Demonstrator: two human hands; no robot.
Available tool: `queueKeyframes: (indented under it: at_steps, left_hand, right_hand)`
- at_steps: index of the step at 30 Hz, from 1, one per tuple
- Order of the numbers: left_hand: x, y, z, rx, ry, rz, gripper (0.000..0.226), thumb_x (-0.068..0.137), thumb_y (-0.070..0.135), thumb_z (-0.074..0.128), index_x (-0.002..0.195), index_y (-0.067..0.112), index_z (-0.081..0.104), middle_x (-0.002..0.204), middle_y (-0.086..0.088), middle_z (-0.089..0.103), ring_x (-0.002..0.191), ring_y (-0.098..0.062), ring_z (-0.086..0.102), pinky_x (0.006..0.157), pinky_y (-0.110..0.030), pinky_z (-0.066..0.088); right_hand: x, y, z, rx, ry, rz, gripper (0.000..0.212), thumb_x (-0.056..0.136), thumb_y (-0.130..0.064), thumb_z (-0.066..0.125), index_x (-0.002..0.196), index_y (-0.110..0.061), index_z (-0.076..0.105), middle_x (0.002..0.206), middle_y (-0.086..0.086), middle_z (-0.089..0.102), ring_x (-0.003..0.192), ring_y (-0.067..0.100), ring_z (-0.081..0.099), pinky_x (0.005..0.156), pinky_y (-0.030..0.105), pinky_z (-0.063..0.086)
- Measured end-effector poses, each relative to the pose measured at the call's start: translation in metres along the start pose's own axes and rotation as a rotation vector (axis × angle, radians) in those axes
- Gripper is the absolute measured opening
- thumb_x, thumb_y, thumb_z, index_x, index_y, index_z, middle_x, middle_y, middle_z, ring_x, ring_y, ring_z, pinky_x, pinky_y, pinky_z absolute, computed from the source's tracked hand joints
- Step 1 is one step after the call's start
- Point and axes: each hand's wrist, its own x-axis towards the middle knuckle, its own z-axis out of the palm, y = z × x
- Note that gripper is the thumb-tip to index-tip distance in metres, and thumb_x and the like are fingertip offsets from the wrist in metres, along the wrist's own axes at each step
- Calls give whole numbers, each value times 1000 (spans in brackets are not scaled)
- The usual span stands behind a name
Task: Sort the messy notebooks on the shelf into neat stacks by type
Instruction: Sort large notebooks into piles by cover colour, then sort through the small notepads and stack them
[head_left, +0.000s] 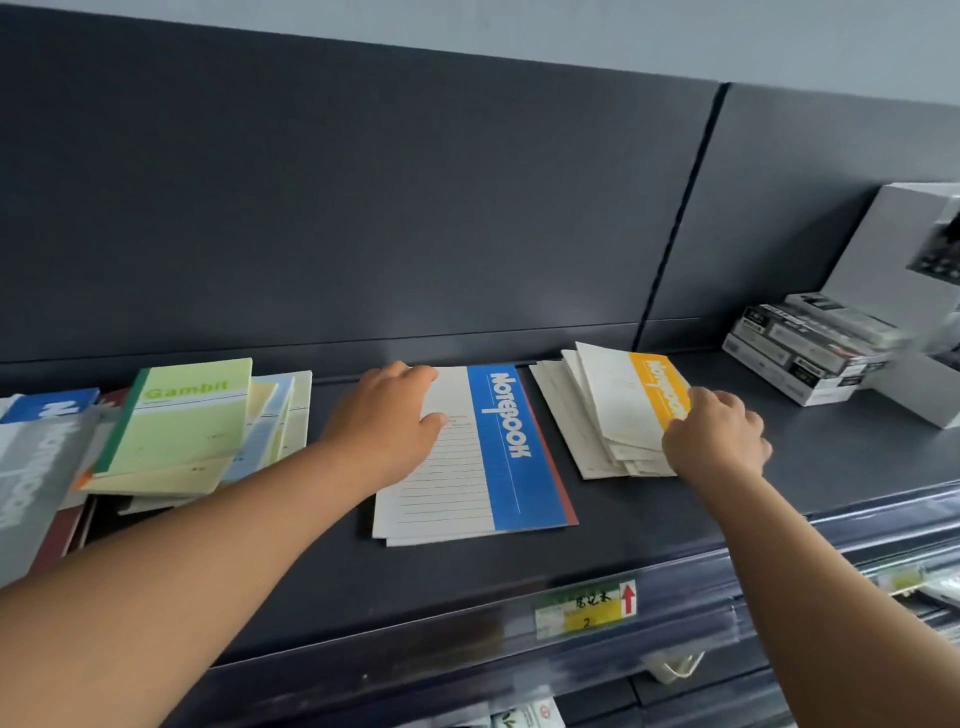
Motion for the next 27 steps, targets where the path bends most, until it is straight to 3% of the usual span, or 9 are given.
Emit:
queueKeyframes:
  at_steps: [10,27]
  left_hand:
    - [-22,-52,-30,187,112,-34,51,94,39,52,140,18,41,141,-1,44,131,-23,38,106,-34,32]
    - [-124,-213,-117,284,177,-355,58,95,42,49,145,18,35,147,-5,39,136,-24,34,110,-37,29]
  right_hand:
    - [-55,-106,26,-67,19,-600,49,99,-39,41,145,-22,35,155,2,29,145,25,19,117,42,16]
    - [-215,-284,53,32,-131,-1098,56,100,-45,40,149,-19,31,157,3,26,148,24,13,119,37,9]
